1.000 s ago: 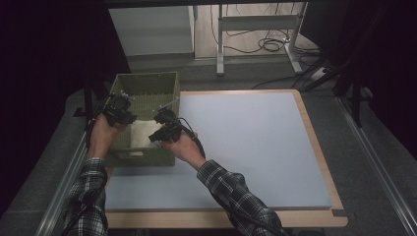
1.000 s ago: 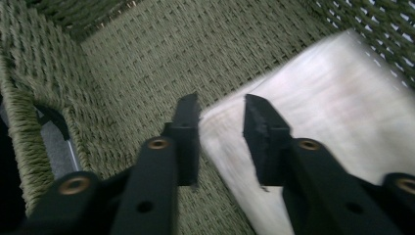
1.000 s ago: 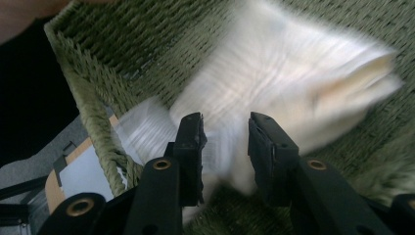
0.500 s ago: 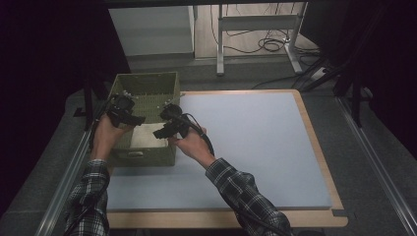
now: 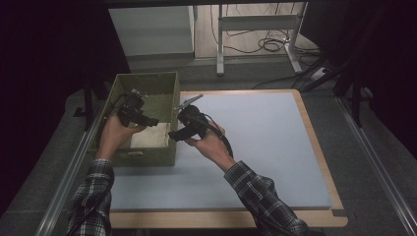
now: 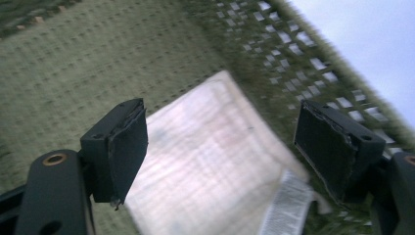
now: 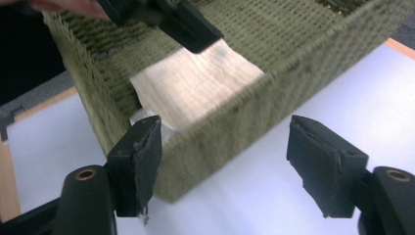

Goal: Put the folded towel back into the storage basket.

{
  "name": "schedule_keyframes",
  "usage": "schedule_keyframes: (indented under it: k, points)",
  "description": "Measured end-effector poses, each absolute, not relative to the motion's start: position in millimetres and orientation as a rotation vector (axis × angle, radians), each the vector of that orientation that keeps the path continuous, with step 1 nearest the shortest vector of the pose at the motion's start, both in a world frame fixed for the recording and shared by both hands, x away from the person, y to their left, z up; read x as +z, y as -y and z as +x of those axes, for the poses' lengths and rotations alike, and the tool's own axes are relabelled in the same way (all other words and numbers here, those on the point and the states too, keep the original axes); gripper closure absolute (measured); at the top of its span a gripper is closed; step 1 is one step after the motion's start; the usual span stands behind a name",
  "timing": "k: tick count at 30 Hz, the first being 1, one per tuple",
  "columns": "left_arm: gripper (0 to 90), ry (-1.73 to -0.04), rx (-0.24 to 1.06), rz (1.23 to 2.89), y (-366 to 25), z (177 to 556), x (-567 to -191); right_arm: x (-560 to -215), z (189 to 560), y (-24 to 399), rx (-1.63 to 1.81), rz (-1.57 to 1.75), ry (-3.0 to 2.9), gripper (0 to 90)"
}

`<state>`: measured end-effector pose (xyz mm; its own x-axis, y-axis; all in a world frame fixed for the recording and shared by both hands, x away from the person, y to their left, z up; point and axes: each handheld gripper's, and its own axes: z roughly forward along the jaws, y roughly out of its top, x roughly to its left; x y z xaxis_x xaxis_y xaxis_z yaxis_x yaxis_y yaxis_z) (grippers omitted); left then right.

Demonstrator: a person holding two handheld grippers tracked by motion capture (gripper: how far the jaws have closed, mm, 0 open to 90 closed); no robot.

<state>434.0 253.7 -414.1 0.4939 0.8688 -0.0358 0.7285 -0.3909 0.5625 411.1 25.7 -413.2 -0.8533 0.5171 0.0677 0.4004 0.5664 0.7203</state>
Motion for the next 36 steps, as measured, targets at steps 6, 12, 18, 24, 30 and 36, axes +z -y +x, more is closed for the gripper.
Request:
schedule_keyframes:
  k: [6,12,18,24,30,36]
  points:
    - [16.0,-1.286,0.277,2.214,-241,434,-415,-417,410,0,1.161,0.786,-2.644,23.4]
    - [12.8,-1.269,0.233,2.241,-224,433,-411,-424,407,26,1.153,0.804,-2.653,20.5]
    - [10.2,-1.239,0.196,2.255,-208,432,-405,-438,403,51,1.111,0.826,-2.659,18.7]
    - [7.1,-1.204,0.207,2.304,-190,428,-402,-450,395,75,1.077,0.822,-2.674,15.5]
    - [5.6,-1.169,0.232,2.328,-173,424,-400,-457,386,95,1.073,0.814,-2.674,13.5]
    - [4.1,-1.106,0.256,2.345,-149,415,-400,-464,378,115,1.055,0.803,-2.670,11.2]
